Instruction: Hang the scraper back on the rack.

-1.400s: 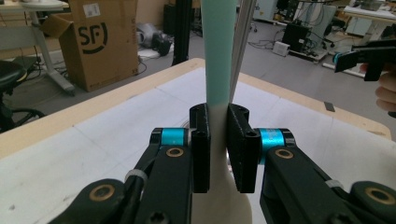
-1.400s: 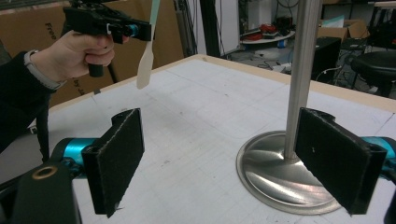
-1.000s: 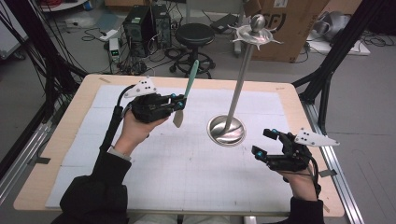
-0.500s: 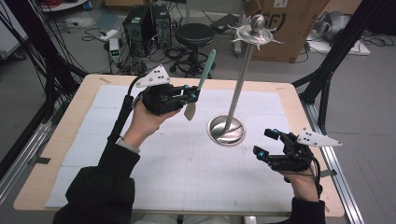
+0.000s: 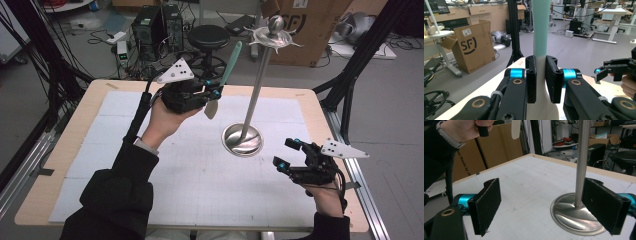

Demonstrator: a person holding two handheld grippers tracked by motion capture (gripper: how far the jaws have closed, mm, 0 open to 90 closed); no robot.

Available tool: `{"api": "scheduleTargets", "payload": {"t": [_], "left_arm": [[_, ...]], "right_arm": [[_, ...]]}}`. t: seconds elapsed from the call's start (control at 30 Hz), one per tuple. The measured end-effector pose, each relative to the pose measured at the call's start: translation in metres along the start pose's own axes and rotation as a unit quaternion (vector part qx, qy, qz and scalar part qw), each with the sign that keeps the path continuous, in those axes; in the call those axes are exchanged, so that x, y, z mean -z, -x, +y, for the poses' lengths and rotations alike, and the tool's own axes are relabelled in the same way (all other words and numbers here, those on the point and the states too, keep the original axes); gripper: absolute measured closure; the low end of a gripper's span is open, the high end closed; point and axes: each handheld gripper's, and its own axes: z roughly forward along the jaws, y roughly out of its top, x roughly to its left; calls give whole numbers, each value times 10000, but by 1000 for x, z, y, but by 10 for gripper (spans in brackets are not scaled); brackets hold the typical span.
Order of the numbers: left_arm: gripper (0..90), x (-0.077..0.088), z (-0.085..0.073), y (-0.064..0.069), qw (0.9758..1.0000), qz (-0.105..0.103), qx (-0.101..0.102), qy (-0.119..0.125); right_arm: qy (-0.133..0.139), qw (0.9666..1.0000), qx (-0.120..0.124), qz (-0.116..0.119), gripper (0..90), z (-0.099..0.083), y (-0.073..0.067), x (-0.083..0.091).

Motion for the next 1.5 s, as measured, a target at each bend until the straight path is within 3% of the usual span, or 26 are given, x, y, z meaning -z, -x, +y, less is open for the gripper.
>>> {"api": "scheduleTargets", "payload": {"t": [0.6, 1.5], "left_arm": [[801, -13, 4, 2, 9999, 26, -115, -75], [799, -37, 0, 0, 9999, -16, 57, -159]], "right_arm": [[72, 9999, 92, 0, 151, 5, -5, 5], [84, 9999, 63, -26, 151, 3, -4, 7]]}}
